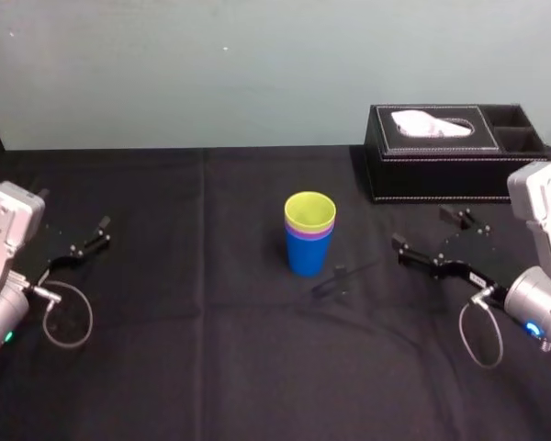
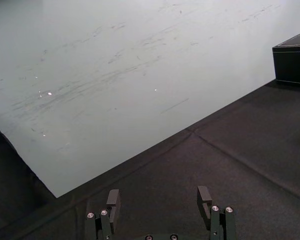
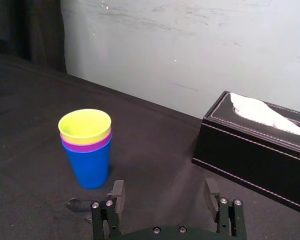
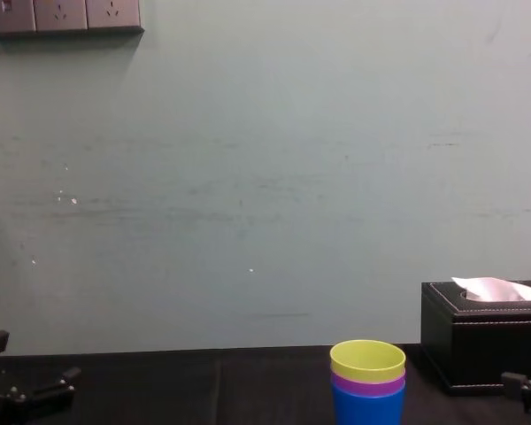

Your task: Stack the three plastic cups sequentially using one hand.

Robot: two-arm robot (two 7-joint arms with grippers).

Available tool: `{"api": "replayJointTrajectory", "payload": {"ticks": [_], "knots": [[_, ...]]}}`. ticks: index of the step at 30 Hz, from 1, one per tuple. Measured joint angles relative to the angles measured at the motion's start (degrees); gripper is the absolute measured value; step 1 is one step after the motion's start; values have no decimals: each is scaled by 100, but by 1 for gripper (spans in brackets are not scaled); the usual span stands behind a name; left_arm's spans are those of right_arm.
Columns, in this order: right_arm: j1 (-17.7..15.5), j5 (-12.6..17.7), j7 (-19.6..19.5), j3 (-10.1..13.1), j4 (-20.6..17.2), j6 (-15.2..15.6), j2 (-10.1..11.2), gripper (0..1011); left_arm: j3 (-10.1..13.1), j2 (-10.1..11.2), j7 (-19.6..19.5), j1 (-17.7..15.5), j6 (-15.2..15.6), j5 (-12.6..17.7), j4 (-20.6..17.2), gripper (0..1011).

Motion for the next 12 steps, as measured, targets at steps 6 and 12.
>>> {"api": "replayJointTrajectory", "payload": {"ticks": [6, 12], "knots": [[15, 1, 2, -6, -10, 4, -3, 1003, 0, 0, 0, 0, 0, 0, 0, 1010], [24, 1, 5, -9, -17, 13, -3, 1003, 0, 0, 0, 0, 0, 0, 0, 1010]]}}
